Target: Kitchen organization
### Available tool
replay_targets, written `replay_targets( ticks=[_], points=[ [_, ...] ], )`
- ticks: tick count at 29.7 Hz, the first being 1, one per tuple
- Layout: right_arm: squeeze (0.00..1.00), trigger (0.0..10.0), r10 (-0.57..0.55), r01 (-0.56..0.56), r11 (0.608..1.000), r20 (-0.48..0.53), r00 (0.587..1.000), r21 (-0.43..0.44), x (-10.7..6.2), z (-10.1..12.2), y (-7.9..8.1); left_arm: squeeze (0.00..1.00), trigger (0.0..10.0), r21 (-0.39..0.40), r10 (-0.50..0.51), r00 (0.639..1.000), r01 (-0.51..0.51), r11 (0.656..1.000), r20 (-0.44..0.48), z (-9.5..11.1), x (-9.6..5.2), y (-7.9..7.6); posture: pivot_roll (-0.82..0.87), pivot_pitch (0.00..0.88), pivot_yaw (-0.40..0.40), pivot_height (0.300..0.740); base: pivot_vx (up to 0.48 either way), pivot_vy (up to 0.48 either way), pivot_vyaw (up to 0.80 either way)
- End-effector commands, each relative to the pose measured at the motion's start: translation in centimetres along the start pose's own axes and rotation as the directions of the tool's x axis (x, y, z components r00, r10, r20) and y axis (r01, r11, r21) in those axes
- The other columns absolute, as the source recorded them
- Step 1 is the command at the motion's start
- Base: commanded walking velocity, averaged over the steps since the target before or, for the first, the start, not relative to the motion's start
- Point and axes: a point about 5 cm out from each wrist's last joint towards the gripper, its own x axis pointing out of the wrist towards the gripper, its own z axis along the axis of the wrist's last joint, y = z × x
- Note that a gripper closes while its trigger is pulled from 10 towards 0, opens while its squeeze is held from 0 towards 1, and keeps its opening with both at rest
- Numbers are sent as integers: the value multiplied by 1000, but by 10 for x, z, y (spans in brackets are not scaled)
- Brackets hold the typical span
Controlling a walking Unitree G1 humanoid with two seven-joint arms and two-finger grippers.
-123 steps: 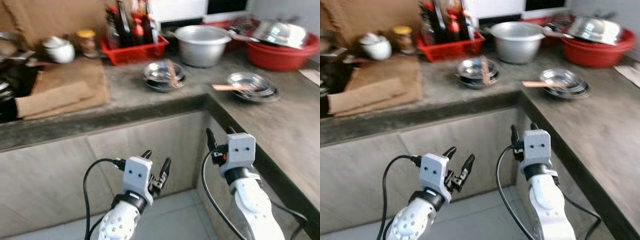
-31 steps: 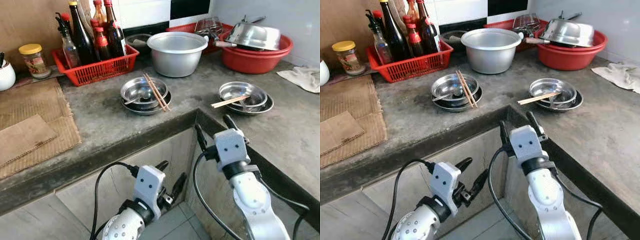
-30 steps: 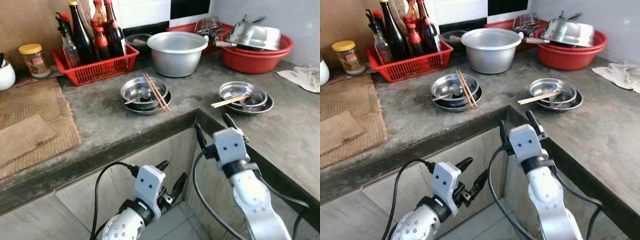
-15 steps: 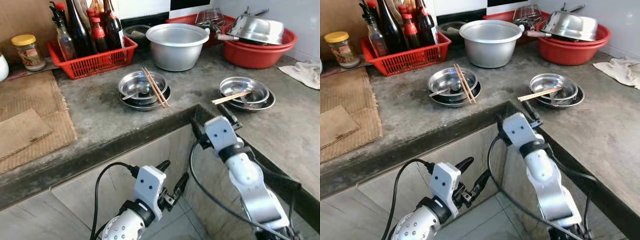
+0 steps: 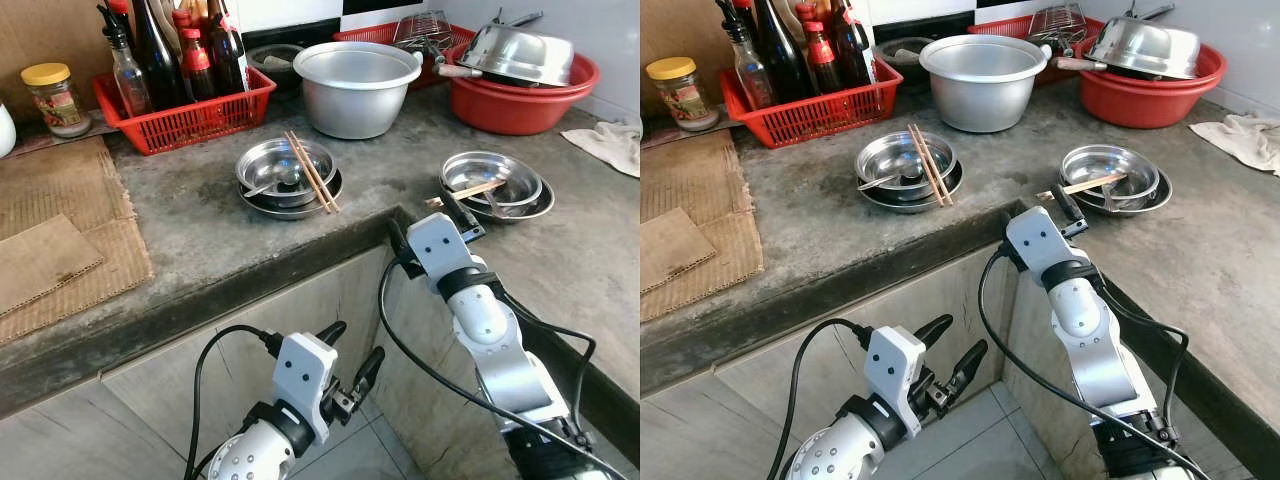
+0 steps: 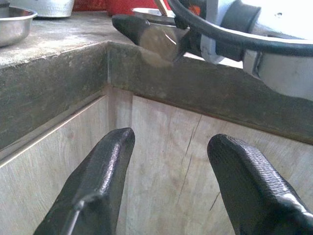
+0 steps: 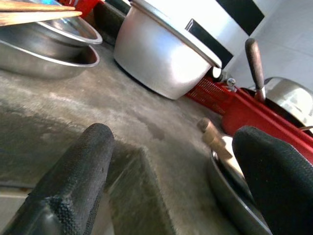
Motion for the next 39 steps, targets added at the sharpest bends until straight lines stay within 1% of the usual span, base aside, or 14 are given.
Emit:
replay_targets(
  ticks=[1, 13, 16, 22, 23, 25, 27, 35, 36, 37, 38, 39],
  points=[
    [0, 10000, -17, 17, 1000, 8, 1000, -8, 3, 0, -4, 0, 10000, 7, -5, 1000, 5, 1000, 25, 5, 0, -3, 210, 112, -30, 740, 0, 0, 0],
    [0, 10000, -50, 50, 998, 7, 999, -33, 13, -4, -15, 0, 10000, 9, 0, 1000, 0, 1000, 25, 5, 0, -1, 211, 116, -31, 740, 0, 0, 0],
    [0, 10000, -71, 71, 996, 7, 997, -45, 17, -5, -20, 0, 10000, 12, 1, 999, -1, 1000, 35, 6, 1, -2, 209, 116, -32, 740, 0, 0, 0],
    [0, 10000, -75, 76, 995, 6, 997, -60, 19, -7, -22, 0, 10000, 12, -2, 998, 1, 1000, 57, 10, 2, -3, 210, 117, -33, 740, 0, 0, 0],
    [0, 4706, -75, 75, 995, 3, 997, -59, 20, -7, -22, 0, 10000, 9, 0, 997, -1, 1000, 76, 13, 3, -2, 209, 119, -35, 740, 0, 0, 0],
    [0, 1686, -73, 73, 995, 2, 997, -61, 21, -8, -22, 0, 10000, 8, 4, 996, -5, 1000, 94, 16, 4, -2, 209, 119, -35, 740, 0, 0, 0],
    [0, 0, -73, 74, 995, 4, 997, -65, 23, -9, -22, 0, 10000, 10, 5, 995, -6, 1000, 99, 17, 6, -2, 207, 116, -35, 740, 0, 0, 0],
    [0, 0, -77, 78, 995, 17, 997, -70, 27, -8, -25, 0, 10000, 13, 10, 994, -11, 1000, 105, 17, 7, -1, 205, 116, -40, 740, 0, 0, 0],
    [0, 0, -84, 87, 993, 31, 996, -82, 27, -7, -26, 0, 10000, -7, 10, 992, -10, 1000, 128, 18, 7, -1, 205, 115, -40, 740, 0, 0, 0],
    [0, 0, -84, 87, 993, 31, 996, -82, 27, -7, -26, 0, 10000, -7, 10, 992, -10, 1000, 128, 18, 7, -1, 205, 115, -40, 740, 0, 0, 0],
    [0, 0, -69, 101, 976, 165, 984, -194, 28, -3, -30, 0, 10000, -6, 11, 992, -11, 1000, 127, 17, 7, -1, 205, 115, -40, 740, 0, 0, 0],
    [0, 0, -53, 104, 968, 221, 974, -228, 27, 2, -31, 0, 10000, -9, 13, 991, -12, 1000, 131, 18, 7, -1, 205, 115, -40, 740, 0, 0, 0]
  ],
)
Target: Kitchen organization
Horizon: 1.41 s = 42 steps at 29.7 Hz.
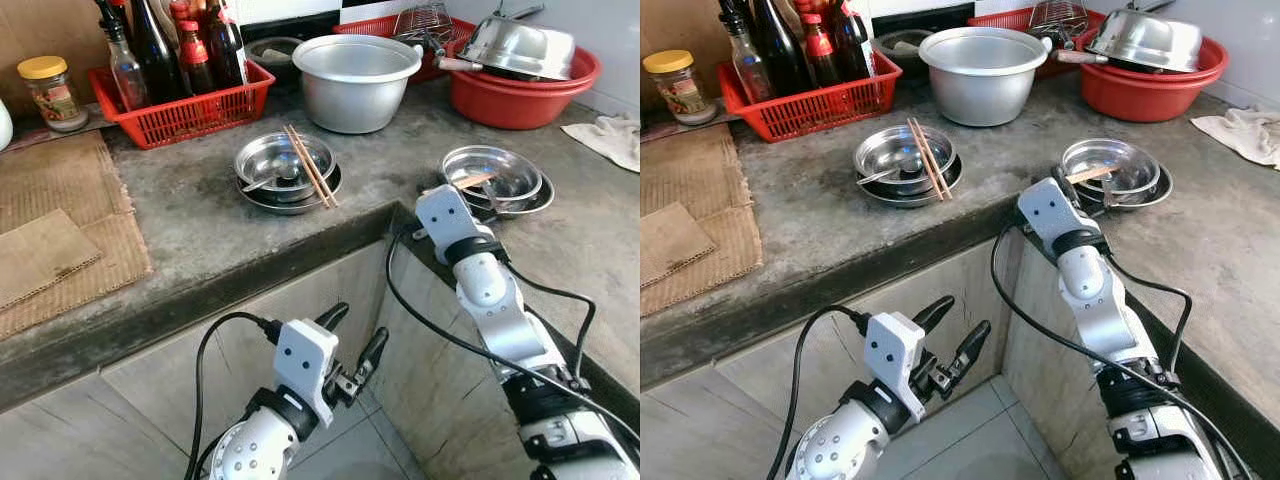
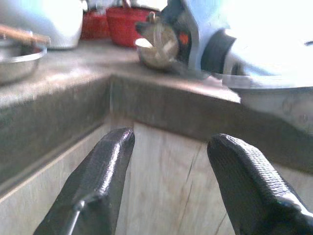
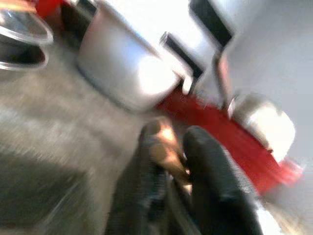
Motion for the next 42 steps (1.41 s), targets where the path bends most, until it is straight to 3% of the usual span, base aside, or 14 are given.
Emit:
replay_targets(
  ticks=[1, 2, 5, 11, 15, 21, 25, 26, 27, 29, 33, 39, 42],
  points=[
    [0, 0, 17, -4, 996, 146, 989, -84, 2, 10, -1, 0, 10000, -9, 2, 1000, -2, 1000, 19, 3, -1, 0, 205, 113, -40, 740, 0, 0, 0],
    [0, 0, 0, 1, 1000, 38, 999, -31, 3, 6, 0, 0, 10000, -9, 3, 1000, -3, 1000, 20, 3, -1, 1, 205, 113, -40, 740, 0, 0, 0],
    [0, 0, 3, 1, 998, -66, 998, 66, 3, 5, 3, 0, 10000, 10, 0, 1000, 0, 1000, 2, 3, -1, 1, 205, 113, -40, 740, 0, 0, 0],
    [0, 0, -17, 20, 997, -49, 999, 70, 3, 8, 1, 0, 10000, 21, 1, 1000, -1, 1000, -9, 2, -1, 2, 205, 114, -40, 740, 0, 0, 0],
    [0, 0, -119, 120, 987, -10, 993, 111, 4, 15, -10, 0, 10000, 25, 4, 1000, -3, 1000, -10, 1, 1, 2, 207, 112, -37, 740, 0, 0, 0],
    [0, 0, -267, 236, 931, 78, 961, 280, 2, 56, -31, 0, 10000, 30, 19, 1000, -19, 999, -13, 0, 2, 6, 203, 99, -32, 740, 0, 0, 0],
    [0, 0, -290, 248, 917, 98, 952, 311, -3, 68, -33, 0, 10000, 33, 21, 1000, -21, 999, -13, -1, 2, 7, 202, 95, -31, 740, 0, 0, 0],
    [0, 3843, -298, 253, 907, 88, 951, 336, -3, 66, -32, 0, 10000, 26, 24, 1000, -24, 999, -4, -1, 3, 7, 204, 88, -31, 740, 0, 0, 0],
    [0, 10000, -290, 245, 894, 69, 954, 376, -2, 63, -30, 0, 10000, 24, 32, 999, -32, 999, -3, -3, 3, 9, 202, 84, -30, 740, 0, 0, 0],
    [0, 10000, -285, 239, 890, 65, 956, 387, -2, 62, -29, 0, 10000, 28, 35, 999, -35, 999, -7, -4, 2, 10, 201, 81, -29, 740, 0, 0, 0],
    [0, 10000, -298, 241, 844, 44, 954, 479, -30, 76, -28, 0, 10000, 25, 46, 999, -46, 999, 2, -1, 2, 15, 191, 62, -22, 740, 0, 0, 0],
    [0, 10000, -277, 223, 780, 4, 961, 584, -46, 76, -24, 0, 10000, 43, 40, 999, -40, 998, -7, -2, 4, 18, 183, 47, -11, 740, 0, 0, -484],
    [0, 10000, -304, 251, 757, -15, 953, 603, -48, 79, -32, 0, 10000, 46, 37, 999, -37, 998, -6, -3, 5, 19, 176, 32, -4, 740, 0, 0, -800]
  ],
)
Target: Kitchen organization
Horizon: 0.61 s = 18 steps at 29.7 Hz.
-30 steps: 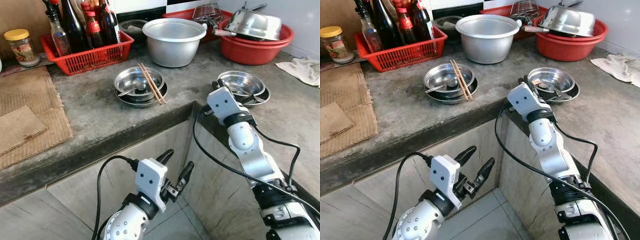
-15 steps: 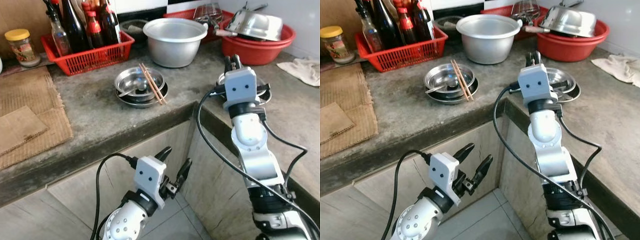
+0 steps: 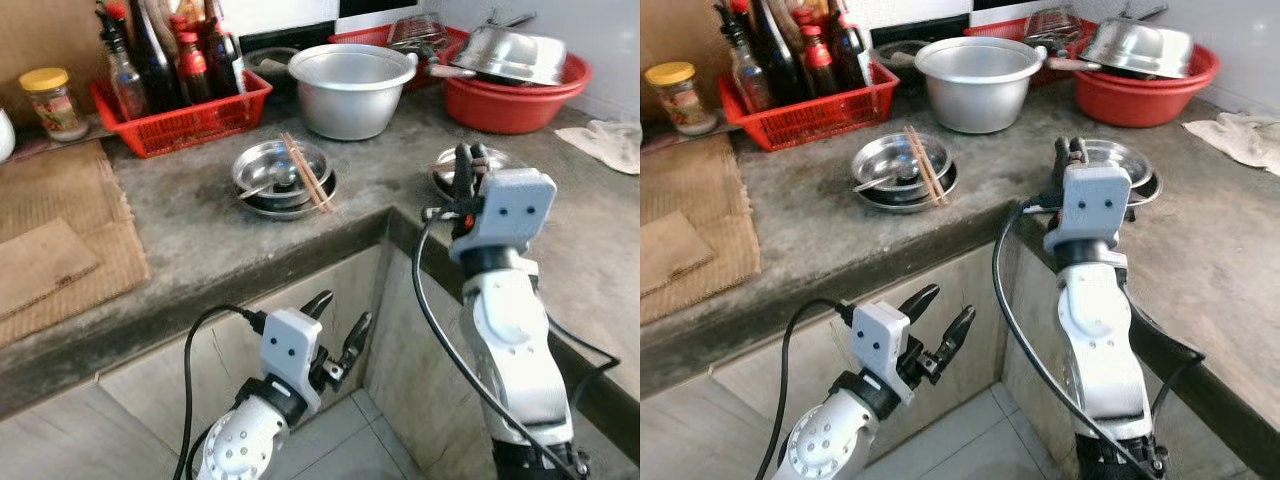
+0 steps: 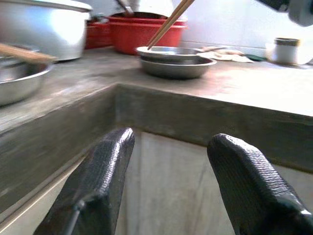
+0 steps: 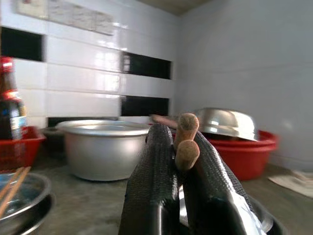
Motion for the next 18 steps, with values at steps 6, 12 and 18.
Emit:
replay_targets(
  ticks=[6, 12, 18],
  points=[
    [0, 10000, -64, 66, 997, 50, 997, -41, 8, 17, -13, 0, 10000, 12, -11, 1000, 11, 1000, 1, -1, 3, 2, 181, 15, -5, 740, 0, 273, -800],
    [0, 10000, -93, 107, 971, 77, 993, -212, -3, 19, -16, 0, 10000, 19, -14, 1000, 14, 1000, -11, -4, 2, 3, 179, 18, 2, 740, 0, 451, -798],
    [0, 10000, -112, 110, 952, 8, 994, -286, -19, 4, -21, 0, 10000, 18, -13, 1000, 13, 1000, -15, -4, 3, 4, 171, 26, 10, 740, 0, 71, -788]
  ],
)
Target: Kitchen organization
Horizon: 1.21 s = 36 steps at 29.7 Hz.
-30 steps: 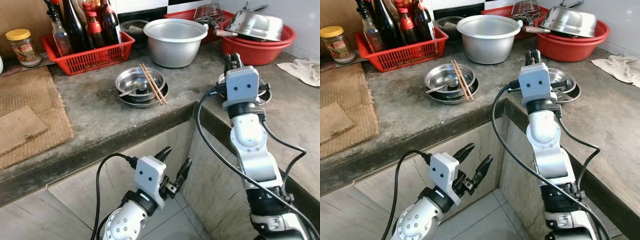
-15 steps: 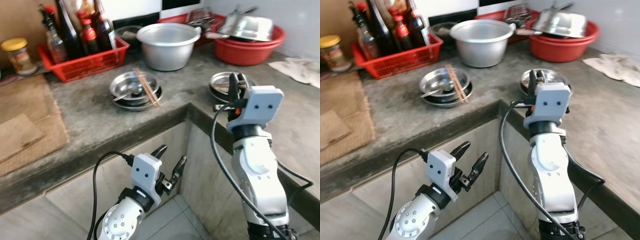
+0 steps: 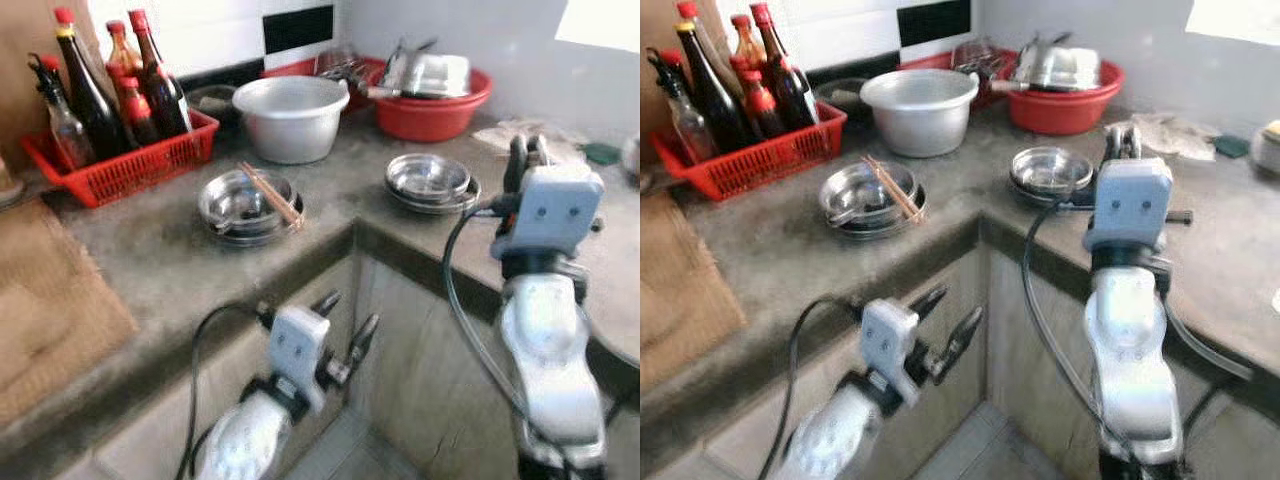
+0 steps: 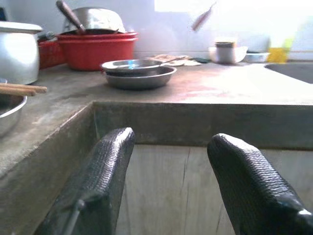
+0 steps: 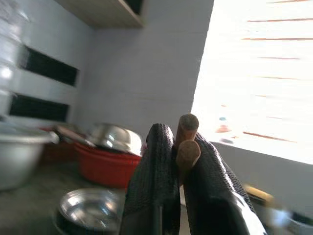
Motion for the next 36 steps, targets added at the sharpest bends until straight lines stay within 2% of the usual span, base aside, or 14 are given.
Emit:
replay_targets(
  ticks=[1, 2, 3, 14, 23, 27, 30, 36],
  points=[
    [0, 10000, -12, 11, 999, -27, 1000, -36, -12, -4, -3, 0, 10000, -3, -16, 1000, 16, 1000, 7, 1, 3, -4, 171, 26, 10, 740, 0, 0, -788],
    [0, 10000, 8, -10, 999, -46, 999, -46, -23, -8, 0, 0, 10000, 0, -17, 1000, 17, 1000, 6, 1, 4, -4, 170, 32, 11, 740, 0, 0, -788],
    [0, 10000, 17, -19, 999, -50, 999, -50, -26, -8, 1, 0, 10000, 0, -17, 1000, 17, 1000, 7, 1, 4, -3, 171, 33, 11, 740, 0, 0, -788],
    [0, 10000, 39, -48, 995, -111, 993, -85, -43, -20, 4, 0, 10000, 26, -23, 1000, 23, 999, 6, 0, 4, -5, 172, 41, 10, 740, 0, 0, -788],
    [0, 10000, 56, -66, 994, -105, 993, -90, -44, -19, 8, 0, 10000, 36, -35, 999, 35, 999, 0, -1, 4, -6, 169, 42, 13, 740, 0, -373, -788],
    [0, 10000, 61, -69, 994, -98, 993, -85, -42, -18, 9, 0, 10000, 34, -24, 1000, 24, 999, 1, 0, 5, -4, 169, 44, 17, 740, 284, -355, -784],
    [0, 10000, 69, -76, 994, -91, 993, -82, -41, -17, 12, 0, 10000, 15, 4, 1000, -4, 1000, -8, -1, 5, -1, 170, 45, 14, 740, 0, 0, -783],
    [0, 10000, 91, -95, 994, -78, 993, -53, -35, -15, 17, 0, 10000, 46, 24, 1000, -24, 999, -2, 0, 5, 1, 175, 48, 12, 740, 0, 0, -521]
  ],
)
